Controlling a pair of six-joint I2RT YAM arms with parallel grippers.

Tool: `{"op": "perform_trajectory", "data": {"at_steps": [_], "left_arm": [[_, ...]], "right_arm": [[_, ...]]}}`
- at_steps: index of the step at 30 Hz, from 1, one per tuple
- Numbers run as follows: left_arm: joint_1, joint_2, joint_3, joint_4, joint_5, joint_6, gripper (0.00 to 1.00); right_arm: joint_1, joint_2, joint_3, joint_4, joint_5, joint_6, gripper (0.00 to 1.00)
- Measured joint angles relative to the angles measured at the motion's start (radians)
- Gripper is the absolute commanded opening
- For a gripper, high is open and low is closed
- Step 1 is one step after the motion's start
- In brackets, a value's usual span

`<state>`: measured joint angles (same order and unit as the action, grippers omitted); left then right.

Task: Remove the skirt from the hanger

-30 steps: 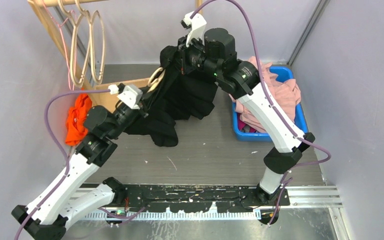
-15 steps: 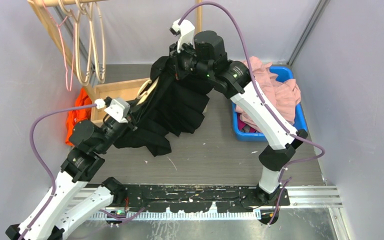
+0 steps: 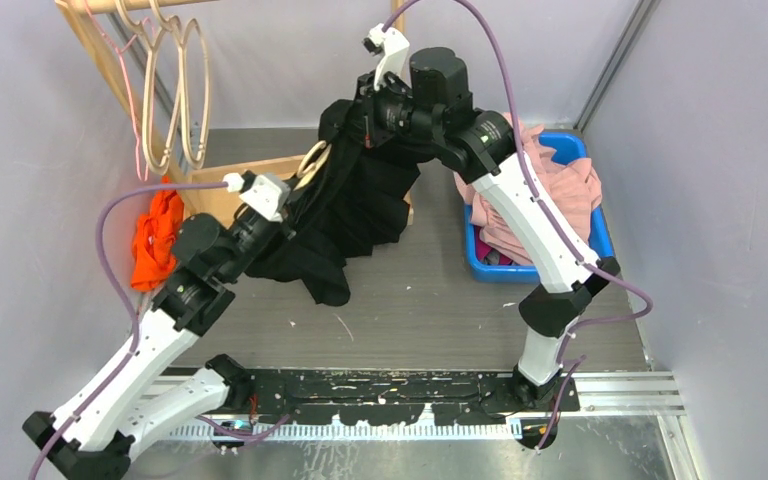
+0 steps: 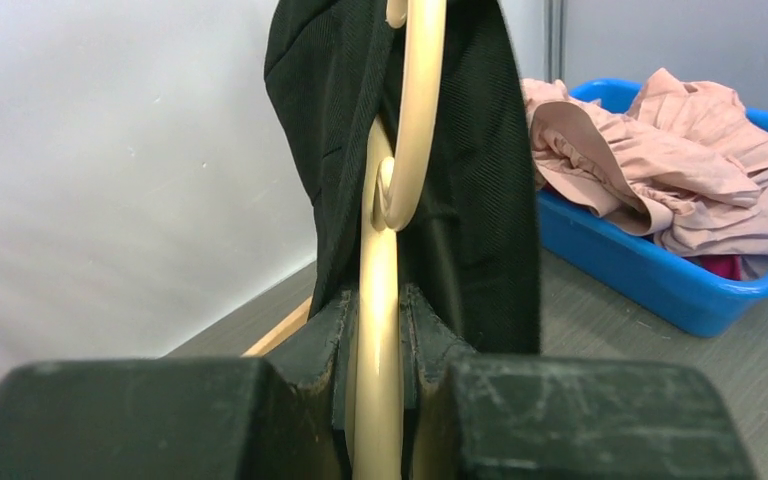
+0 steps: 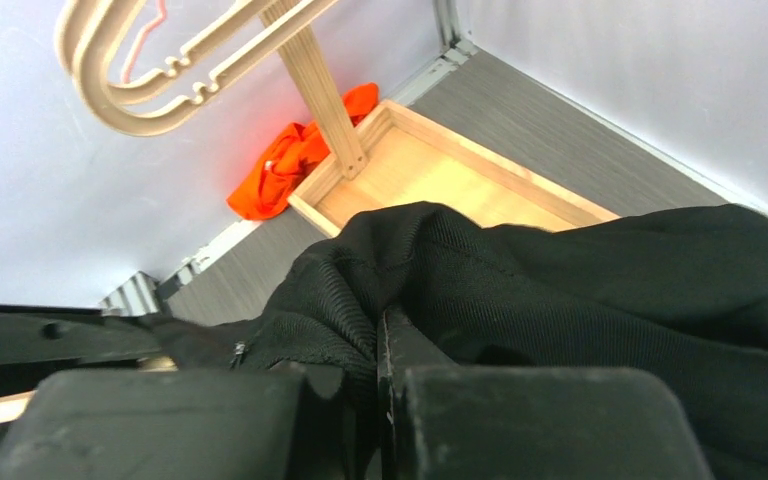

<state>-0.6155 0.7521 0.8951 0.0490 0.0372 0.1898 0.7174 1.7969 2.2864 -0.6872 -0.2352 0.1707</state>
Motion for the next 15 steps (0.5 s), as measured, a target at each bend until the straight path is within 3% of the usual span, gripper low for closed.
{"op": "perform_trajectory", "data": {"at_steps": [6, 15], "left_arm": [[-0.005, 0.188, 0.083, 0.1, -0.007, 0.055, 0.0], [-0.01, 0.42, 0.274, 0.274, -0.01, 0.145, 0.0]], "right_arm": [[-0.011, -0.042, -0.003, 0.019, -0.118, 0.084, 0.08], [-0.042, -0.113, -0.015, 0.103, -0.129, 0.15, 0.08]]}}
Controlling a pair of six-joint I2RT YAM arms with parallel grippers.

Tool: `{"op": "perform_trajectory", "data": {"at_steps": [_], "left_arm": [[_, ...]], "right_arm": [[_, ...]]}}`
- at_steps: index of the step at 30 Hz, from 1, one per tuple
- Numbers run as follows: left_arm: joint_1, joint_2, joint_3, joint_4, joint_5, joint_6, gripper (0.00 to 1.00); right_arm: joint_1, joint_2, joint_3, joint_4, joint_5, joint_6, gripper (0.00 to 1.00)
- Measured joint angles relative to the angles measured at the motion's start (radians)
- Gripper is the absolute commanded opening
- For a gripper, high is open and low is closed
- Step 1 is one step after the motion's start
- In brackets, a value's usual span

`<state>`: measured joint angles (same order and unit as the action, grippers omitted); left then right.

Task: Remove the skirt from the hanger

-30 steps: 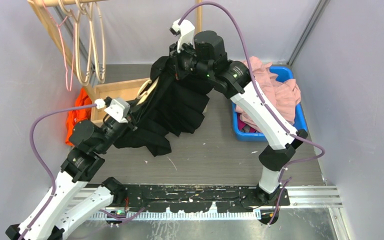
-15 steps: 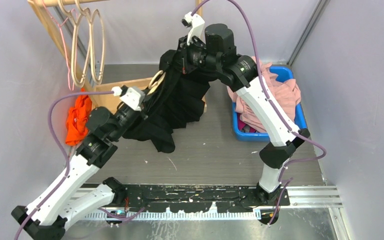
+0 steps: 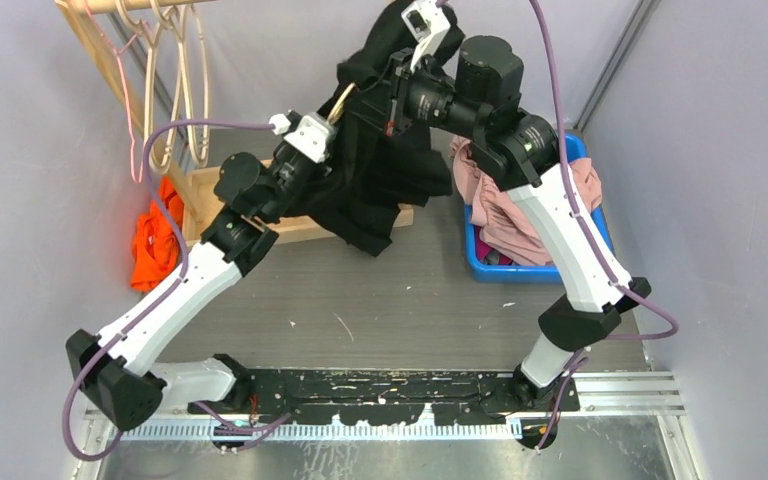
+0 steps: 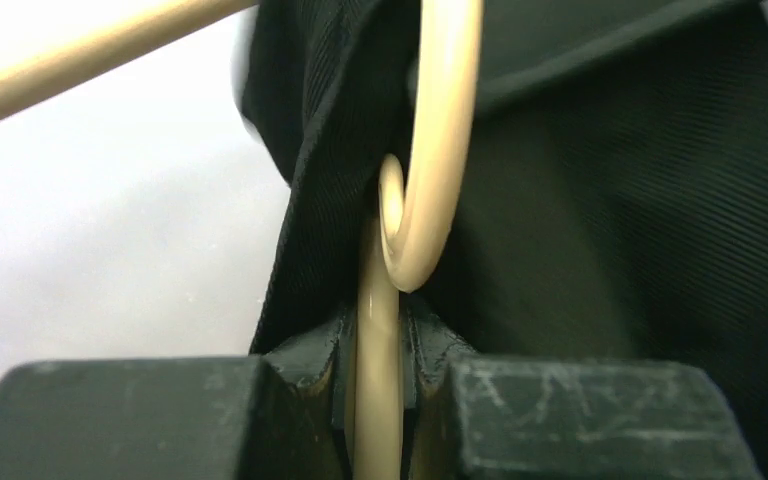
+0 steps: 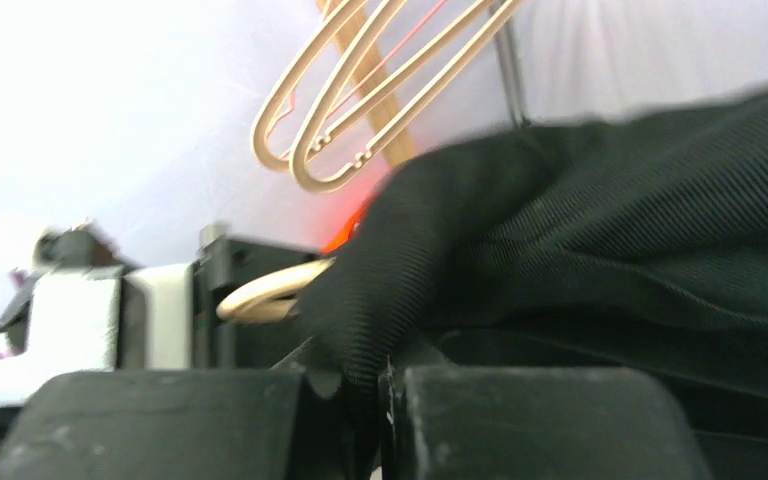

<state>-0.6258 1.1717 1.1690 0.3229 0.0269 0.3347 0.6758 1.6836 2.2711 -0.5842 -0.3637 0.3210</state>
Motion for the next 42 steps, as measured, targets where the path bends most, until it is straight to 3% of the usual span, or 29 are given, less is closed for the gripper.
{"op": "perform_trajectory", "data": {"at_steps": [10, 17, 25, 32, 42], "left_arm": [[0.016, 0.202, 0.048, 0.235, -0.056, 0.013, 0.0], [0.016, 0.227, 0.048, 0.291, -0.071, 0.005, 0.0], [0.016, 0.033, 0.063, -0.032, -0.043, -0.094, 0.0], [0.015, -0.162, 0.226, -0.343, 0.055, -0.209, 0.0], [0.016, -0.385, 0.023, -0.557, 0.025, -0.224, 0.0]], "right_arm": [[0.022, -0.035, -0.061, 0.012, -0.084, 0.04, 0.08], [0.021, -0.04, -0.1, 0.043, -0.084, 0.036, 0.08], [0.038, -0.069, -0.15, 0.099, -0.102, 0.018, 0.08], [0.044, -0.056, -0.166, 0.137, -0.108, 0.01, 0.08], [0.055, -0.04, -0.164, 0.109, -0.108, 0.006, 0.09]]}}
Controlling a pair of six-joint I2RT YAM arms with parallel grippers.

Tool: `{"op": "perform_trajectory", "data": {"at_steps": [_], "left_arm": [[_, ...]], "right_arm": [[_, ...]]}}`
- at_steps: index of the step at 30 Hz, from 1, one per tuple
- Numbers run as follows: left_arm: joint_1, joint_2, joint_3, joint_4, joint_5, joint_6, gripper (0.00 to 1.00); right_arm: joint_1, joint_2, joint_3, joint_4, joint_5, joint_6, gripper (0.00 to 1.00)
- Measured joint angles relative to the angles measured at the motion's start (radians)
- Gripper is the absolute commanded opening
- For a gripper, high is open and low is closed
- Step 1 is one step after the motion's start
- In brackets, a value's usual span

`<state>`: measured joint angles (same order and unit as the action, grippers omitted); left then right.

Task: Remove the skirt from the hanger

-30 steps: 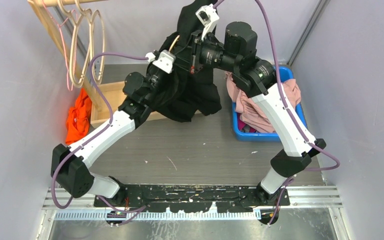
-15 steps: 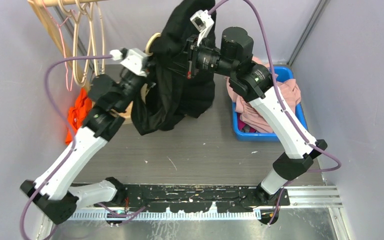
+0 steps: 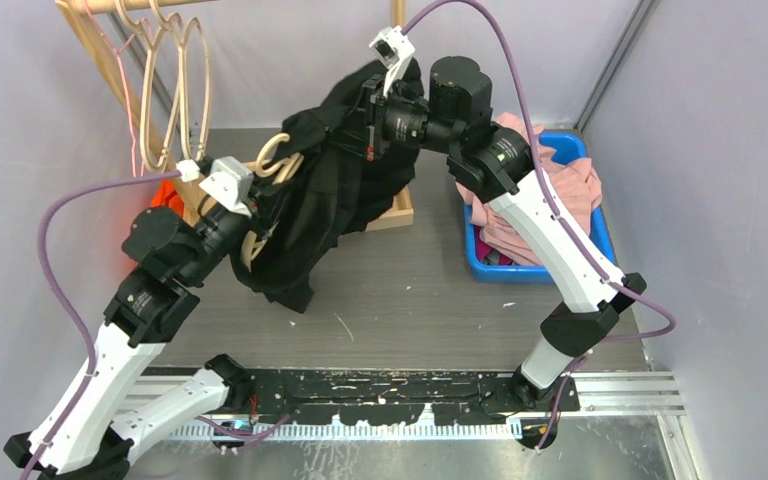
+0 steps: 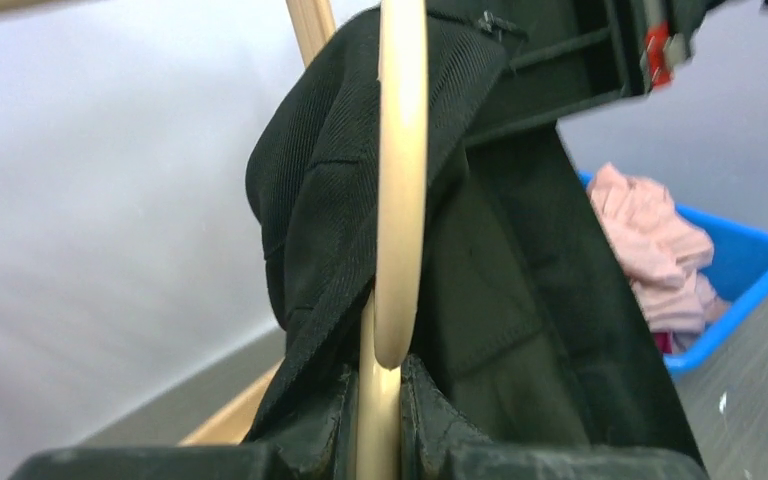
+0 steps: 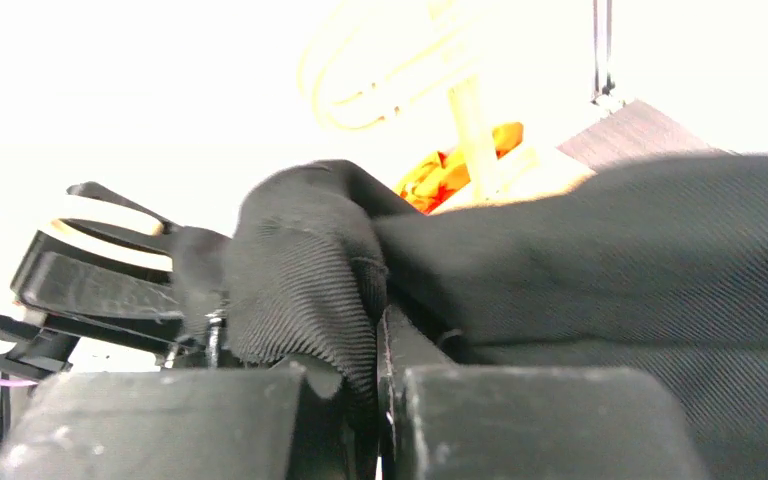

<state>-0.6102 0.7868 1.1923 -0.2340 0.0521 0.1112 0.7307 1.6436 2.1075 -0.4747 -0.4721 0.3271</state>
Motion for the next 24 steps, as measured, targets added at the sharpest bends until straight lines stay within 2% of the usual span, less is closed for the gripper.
{"op": "perform_trajectory", "data": {"at_steps": [6, 13, 19, 24], "left_arm": [[0.0, 0.04, -0.024, -0.093, -0.067, 0.003, 0.0], [-0.002, 0.06, -0.028, -0.208, -0.056, 0.01, 0.0], [-0.003, -0.122, -0.071, -0.345, -0.029, 0.022, 0.0], [-0.003, -0.264, -0.037, -0.491, -0.002, 0.027, 0.0]], "right_arm": [[-0.002, 0.016, 0.006, -0.046, 0.015, 0.0, 0.09], [-0.004, 0.016, 0.009, -0.079, 0.049, -0.027, 0.09], [-0.01, 0.016, -0.003, -0.087, 0.052, -0.046, 0.09], [-0.031, 0.02, -0.031, -0.087, 0.034, -0.043, 0.09]]}}
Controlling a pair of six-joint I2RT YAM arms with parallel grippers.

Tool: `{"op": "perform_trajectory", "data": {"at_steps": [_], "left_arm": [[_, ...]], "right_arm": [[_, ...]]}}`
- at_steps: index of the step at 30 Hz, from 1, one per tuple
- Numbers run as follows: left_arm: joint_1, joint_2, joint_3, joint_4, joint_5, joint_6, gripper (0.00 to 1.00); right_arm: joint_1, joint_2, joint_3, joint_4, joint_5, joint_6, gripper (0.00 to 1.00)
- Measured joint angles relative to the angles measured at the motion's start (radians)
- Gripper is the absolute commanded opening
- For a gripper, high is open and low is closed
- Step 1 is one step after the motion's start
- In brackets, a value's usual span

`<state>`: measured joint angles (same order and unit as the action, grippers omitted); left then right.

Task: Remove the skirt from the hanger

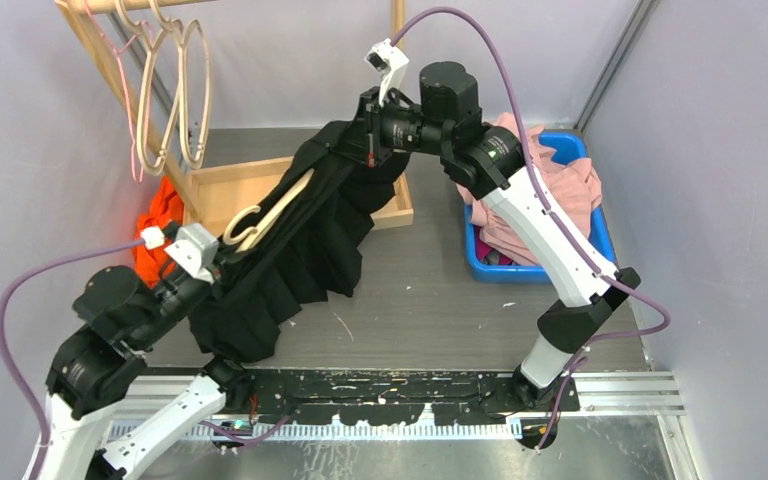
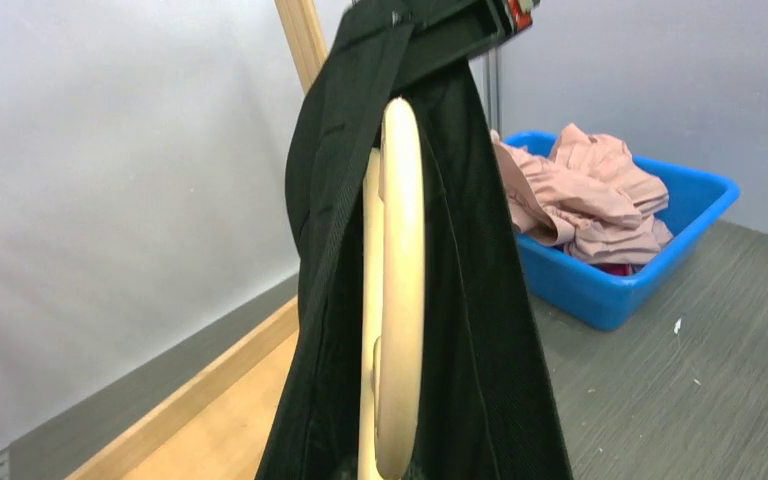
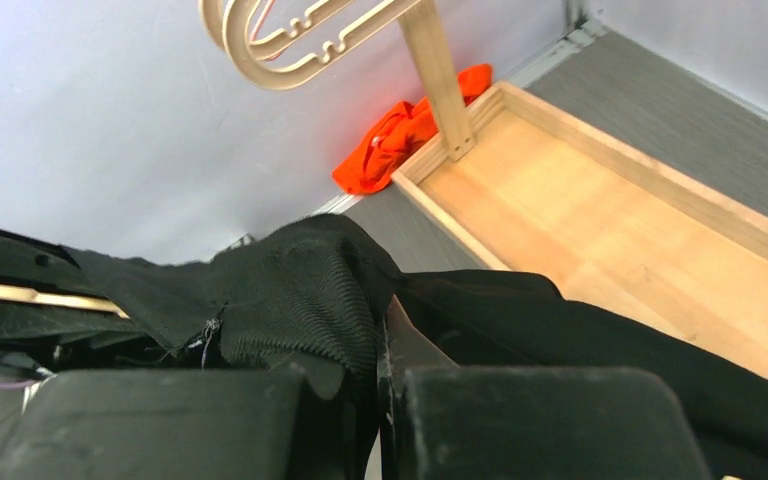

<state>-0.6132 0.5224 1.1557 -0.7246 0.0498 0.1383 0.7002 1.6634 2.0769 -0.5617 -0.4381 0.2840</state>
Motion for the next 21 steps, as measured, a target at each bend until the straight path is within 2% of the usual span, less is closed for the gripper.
{"op": "perform_trajectory", "data": {"at_steps": [9, 21], "left_arm": [[0.0, -0.023, 0.093, -0.142, -0.001, 0.0, 0.0], [0.04, -0.048, 0.162, -0.218, 0.048, -0.036, 0.0]], "right_arm": [[-0.002, 0.04, -0.017, 0.019, -0.091, 0.034, 0.08], [-0.005, 0.153, -0.004, 0.08, -0.235, 0.117, 0.07]]}}
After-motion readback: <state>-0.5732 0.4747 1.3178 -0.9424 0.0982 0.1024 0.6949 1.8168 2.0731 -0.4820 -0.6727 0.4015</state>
